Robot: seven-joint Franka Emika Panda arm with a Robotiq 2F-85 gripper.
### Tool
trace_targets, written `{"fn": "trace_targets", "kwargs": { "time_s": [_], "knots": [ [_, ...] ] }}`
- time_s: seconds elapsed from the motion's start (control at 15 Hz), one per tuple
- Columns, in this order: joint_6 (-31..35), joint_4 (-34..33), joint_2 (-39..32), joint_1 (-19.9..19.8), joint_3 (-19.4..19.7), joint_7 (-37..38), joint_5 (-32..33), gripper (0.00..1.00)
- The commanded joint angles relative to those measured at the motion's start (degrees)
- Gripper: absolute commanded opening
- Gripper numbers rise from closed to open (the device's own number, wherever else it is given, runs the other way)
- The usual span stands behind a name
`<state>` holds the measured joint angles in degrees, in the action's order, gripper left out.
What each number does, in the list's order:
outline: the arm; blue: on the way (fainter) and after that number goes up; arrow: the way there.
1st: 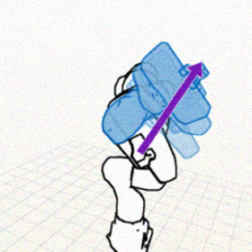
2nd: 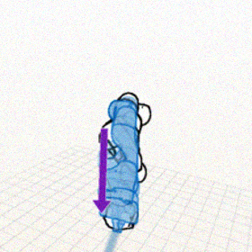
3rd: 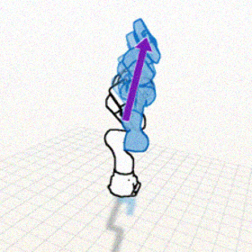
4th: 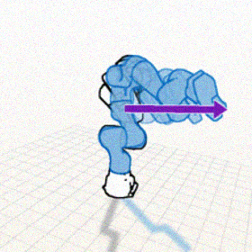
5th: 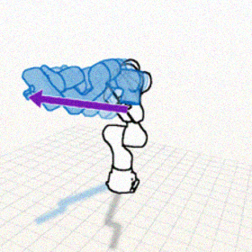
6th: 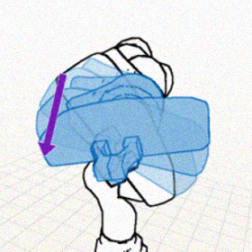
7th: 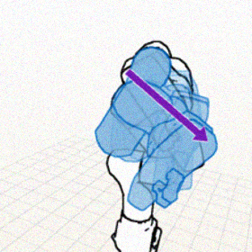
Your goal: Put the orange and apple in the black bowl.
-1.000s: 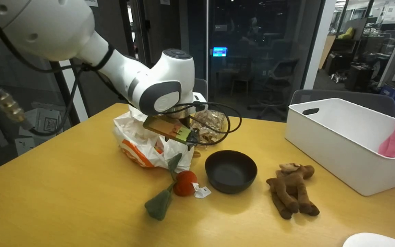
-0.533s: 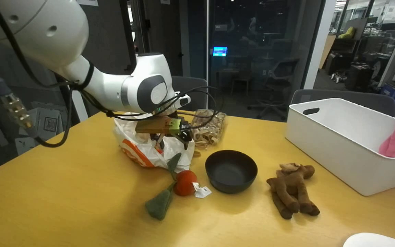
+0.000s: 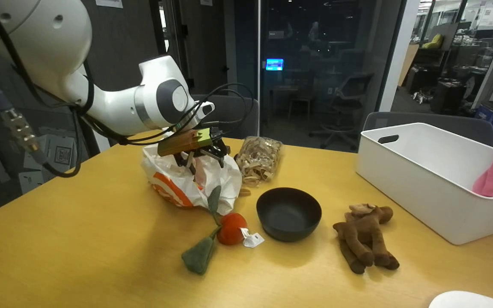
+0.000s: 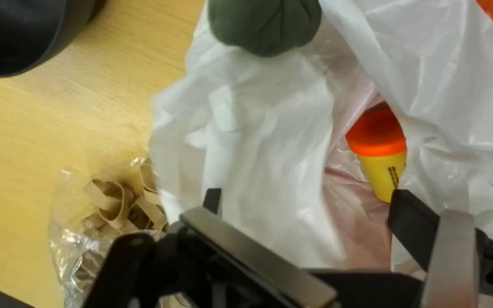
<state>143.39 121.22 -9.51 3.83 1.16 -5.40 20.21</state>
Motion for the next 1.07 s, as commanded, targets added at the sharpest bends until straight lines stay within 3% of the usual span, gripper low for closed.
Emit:
{"fn": "trace_targets", "kwargs": {
  "time_s": [0.0, 0.4, 0.53, 0.73, 1.0],
  "knots": [
    [1.18, 0.24, 2.09, 0.76, -0.32, 2.31, 5.31, 1.00],
    [0.35, 0.39, 1.07, -1.00, -1.32, -2.61, -2.04, 1.00],
    [1.54, 0.97, 0.99, -1.61, -1.18, -5.54, -1.46, 1.00],
    [1.83, 1.28, 1.26, -1.55, 0.06, -6.25, 6.13, 1.00],
    [4.63, 1.96, 1.39, -2.15, -0.55, -8.99, 6.84, 1.00]
  ]
}}
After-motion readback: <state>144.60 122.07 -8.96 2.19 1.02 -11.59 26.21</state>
